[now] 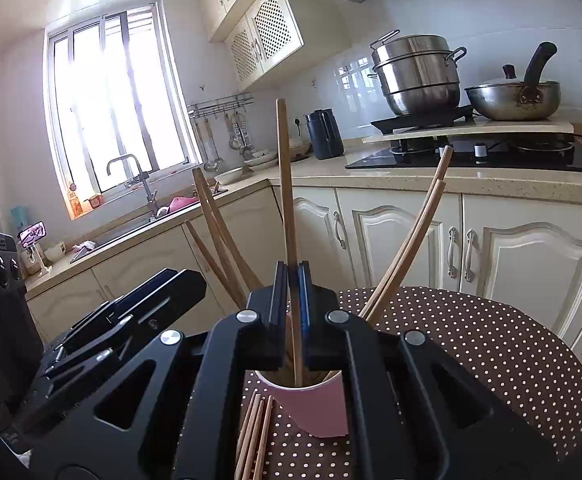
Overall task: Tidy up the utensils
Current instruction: 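Lower both chopsticks into the pink cup and open both grippers, then move both open grippers back down toward the chopstick pile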
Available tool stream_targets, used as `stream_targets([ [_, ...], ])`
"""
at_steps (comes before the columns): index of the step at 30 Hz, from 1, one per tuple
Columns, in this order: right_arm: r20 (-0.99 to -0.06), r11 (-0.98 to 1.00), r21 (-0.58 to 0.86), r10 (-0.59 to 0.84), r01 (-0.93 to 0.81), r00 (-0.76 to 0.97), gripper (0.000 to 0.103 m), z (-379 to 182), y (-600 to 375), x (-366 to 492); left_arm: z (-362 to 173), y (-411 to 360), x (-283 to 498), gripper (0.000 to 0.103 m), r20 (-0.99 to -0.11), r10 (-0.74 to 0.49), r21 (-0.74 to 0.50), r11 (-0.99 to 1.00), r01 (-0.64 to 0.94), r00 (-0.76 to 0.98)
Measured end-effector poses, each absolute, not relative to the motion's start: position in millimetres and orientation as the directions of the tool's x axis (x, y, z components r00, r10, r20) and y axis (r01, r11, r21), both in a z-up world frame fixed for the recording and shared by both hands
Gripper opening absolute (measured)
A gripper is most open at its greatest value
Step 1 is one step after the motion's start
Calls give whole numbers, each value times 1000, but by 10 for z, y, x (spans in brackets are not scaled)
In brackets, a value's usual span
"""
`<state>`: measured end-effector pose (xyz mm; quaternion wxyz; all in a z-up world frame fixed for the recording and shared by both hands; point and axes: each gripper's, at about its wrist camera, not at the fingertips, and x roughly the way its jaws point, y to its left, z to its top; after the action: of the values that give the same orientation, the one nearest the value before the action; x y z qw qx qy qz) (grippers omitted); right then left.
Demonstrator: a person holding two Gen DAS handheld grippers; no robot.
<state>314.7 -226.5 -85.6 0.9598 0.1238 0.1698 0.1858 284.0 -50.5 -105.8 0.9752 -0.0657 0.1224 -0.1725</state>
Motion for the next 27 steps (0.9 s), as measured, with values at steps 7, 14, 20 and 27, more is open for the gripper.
stream_targets([
  [7, -274, 900, 301, 398, -315, 875, 9, -705, -2215, 3050, -925, -382, 2753, 51, -224, -327, -185, 939, 289, 918],
  [14, -251, 899, 304, 394, -314, 884, 48, -571, -2196, 2878, -762, -260, 2561, 59, -210, -311, -187, 943, 274, 927],
  [20, -245, 900, 296, 395, -320, 885, 51, -456, -2162, 2737, -660, -143, 2383, 62, -210, -291, -194, 948, 252, 933],
  [27, -241, 903, 290, 389, -316, 889, 52, -345, -2149, 2524, -578, -49, 2180, 62, -232, -286, -190, 951, 245, 930],
])
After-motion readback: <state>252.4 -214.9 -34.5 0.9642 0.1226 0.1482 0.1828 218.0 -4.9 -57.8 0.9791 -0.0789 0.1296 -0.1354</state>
